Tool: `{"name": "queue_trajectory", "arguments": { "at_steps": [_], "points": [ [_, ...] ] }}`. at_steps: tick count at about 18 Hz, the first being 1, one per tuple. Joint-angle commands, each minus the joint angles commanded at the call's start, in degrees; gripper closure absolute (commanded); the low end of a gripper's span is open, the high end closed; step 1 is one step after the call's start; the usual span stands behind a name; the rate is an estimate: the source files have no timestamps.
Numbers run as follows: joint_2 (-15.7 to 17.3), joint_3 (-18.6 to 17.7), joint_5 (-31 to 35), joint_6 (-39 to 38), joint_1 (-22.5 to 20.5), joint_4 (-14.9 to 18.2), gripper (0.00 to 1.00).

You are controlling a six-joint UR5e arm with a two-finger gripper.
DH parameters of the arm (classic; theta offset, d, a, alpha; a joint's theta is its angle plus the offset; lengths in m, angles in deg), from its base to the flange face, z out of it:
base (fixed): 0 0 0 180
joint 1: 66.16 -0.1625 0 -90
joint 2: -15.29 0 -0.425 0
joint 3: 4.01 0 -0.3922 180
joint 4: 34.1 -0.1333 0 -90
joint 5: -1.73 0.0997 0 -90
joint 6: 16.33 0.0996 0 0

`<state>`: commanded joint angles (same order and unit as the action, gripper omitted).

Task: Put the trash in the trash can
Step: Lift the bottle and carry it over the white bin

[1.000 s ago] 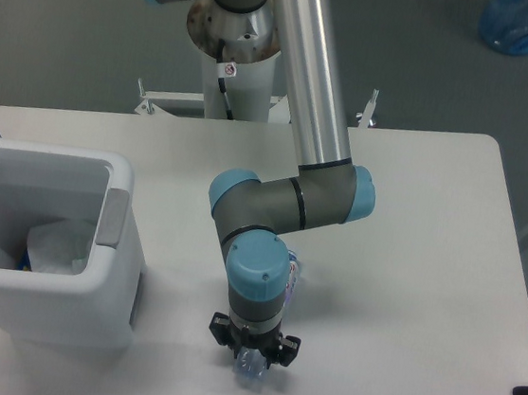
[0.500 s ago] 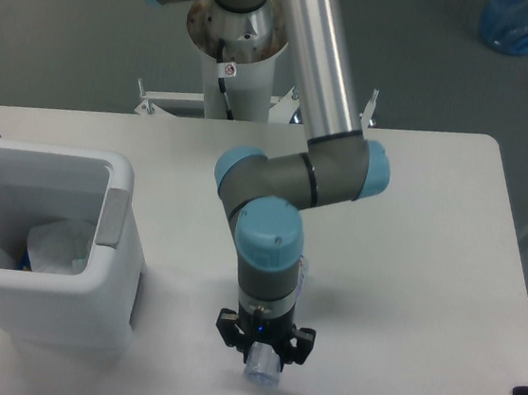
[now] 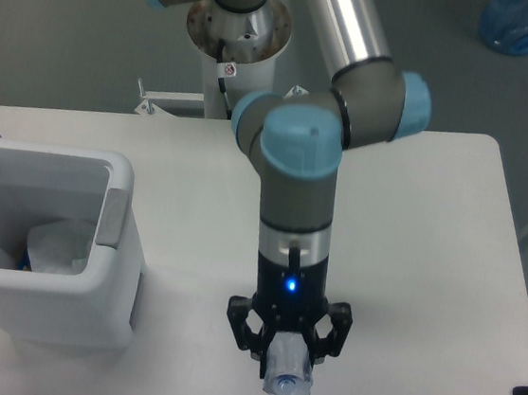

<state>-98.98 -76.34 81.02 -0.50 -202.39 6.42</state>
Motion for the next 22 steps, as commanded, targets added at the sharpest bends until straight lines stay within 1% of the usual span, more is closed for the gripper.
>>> {"name": "queue_trajectory", "arguments": {
  "at_steps": [3,6,9,13,15,19,22],
  "points": [
    [3.34,0.00,-2.55,-0.79,-0.09,0.00,0.44],
    [6.77,-0.08,-5.45,-4.30,0.09,0.00,0.44],
    [9.14,-0.35,-5.72,-6.85,0.87,0.00,0.44],
    [10.55,-0.61,-5.63,-7.03,4.04,0.00,0.44],
    [11.17,-1.40,-5.63,-6.95,5.00,0.00,0.44],
    [11.61,-2.81,-5.55,-6.51,8.43,0.00,0.44],
    [11.35,-2.99,-5.55,-5.89,10.63,0.00,0.44]
  ]
}}
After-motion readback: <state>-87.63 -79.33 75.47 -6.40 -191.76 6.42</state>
